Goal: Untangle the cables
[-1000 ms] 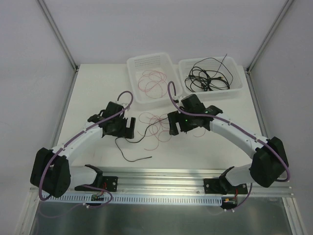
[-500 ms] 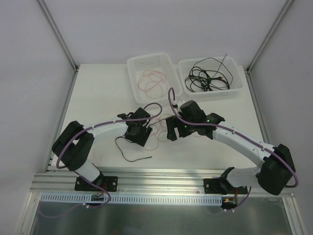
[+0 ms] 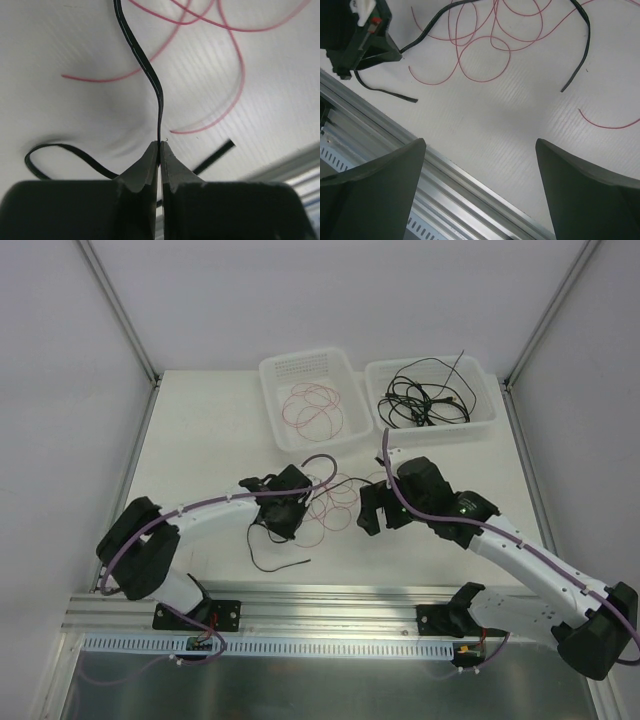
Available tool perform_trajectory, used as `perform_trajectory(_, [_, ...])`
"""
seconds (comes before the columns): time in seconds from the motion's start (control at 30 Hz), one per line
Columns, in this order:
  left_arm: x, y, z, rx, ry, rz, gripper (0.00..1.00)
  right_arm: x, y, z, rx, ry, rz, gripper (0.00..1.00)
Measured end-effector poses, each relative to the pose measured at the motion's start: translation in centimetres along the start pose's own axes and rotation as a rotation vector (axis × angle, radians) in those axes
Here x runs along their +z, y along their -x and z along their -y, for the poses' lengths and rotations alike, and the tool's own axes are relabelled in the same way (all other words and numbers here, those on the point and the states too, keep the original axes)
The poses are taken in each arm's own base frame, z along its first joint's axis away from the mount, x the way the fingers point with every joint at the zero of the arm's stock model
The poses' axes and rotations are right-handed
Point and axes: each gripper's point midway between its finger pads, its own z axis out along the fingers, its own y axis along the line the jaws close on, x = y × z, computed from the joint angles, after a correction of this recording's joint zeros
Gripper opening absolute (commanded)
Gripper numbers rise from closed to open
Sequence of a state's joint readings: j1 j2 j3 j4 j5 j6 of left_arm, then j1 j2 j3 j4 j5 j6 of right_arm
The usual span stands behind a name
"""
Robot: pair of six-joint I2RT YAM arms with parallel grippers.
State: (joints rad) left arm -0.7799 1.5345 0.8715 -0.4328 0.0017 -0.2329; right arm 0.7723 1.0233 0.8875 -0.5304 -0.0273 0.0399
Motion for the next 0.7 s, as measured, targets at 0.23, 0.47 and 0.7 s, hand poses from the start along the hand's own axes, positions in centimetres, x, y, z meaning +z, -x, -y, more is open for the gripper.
perform_trajectory(0.23, [-8.9,3.7,3.7,0.019,-0.189,0.266,0.00,-0.2,0.8,-0.8,0.036,0.036,0.034,1.00])
perform_trajectory(0.47, [-17.0,7.4,7.1,0.069,-0.381,0.463,0.00,-0.8,2.6,-3.5,0.046,0.170,0.109,1.00])
perform_trajectory(0.7, [-20.0,7.7,9.0,0.113,-0.494,0.474,0.00,-2.3,3.7,-5.9,-0.069,0.297,0.182,1.00])
